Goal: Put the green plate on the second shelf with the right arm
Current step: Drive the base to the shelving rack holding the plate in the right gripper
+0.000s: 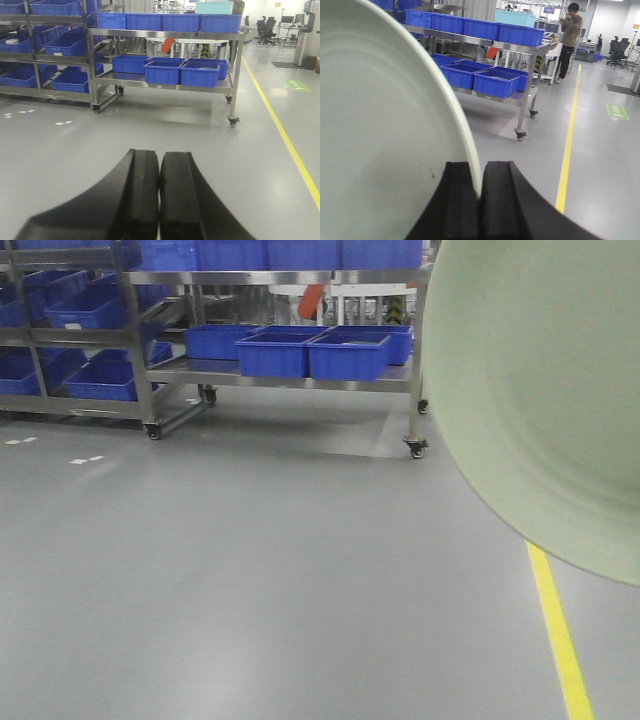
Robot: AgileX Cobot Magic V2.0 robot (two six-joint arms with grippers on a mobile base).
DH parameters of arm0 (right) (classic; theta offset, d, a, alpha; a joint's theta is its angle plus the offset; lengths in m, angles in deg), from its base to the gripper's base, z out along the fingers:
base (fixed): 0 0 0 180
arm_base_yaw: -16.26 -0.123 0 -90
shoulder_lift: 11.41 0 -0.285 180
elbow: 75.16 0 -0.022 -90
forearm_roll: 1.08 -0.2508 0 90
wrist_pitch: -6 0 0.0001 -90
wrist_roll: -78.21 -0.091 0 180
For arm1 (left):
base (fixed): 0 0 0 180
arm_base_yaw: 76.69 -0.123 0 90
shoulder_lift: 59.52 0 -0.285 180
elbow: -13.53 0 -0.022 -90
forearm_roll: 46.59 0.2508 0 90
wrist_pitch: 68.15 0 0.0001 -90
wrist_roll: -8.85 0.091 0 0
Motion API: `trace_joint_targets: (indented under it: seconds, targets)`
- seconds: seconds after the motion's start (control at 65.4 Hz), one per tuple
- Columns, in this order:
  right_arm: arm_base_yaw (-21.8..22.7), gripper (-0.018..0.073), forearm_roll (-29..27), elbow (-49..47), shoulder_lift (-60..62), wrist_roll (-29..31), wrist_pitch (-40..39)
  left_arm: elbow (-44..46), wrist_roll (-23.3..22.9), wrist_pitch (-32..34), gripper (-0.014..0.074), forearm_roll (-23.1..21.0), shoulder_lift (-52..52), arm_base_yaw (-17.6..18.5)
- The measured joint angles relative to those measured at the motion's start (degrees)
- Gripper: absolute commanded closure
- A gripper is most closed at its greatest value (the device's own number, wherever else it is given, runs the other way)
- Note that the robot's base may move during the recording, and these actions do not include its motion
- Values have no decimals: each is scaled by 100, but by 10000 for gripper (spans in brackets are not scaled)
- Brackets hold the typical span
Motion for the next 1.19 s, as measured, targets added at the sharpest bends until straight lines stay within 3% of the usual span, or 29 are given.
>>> trace_joint_targets:
  seconds: [1.193]
  targets:
    - [0,502,0,0,0,0,0,0,0,0,466,0,0,0]
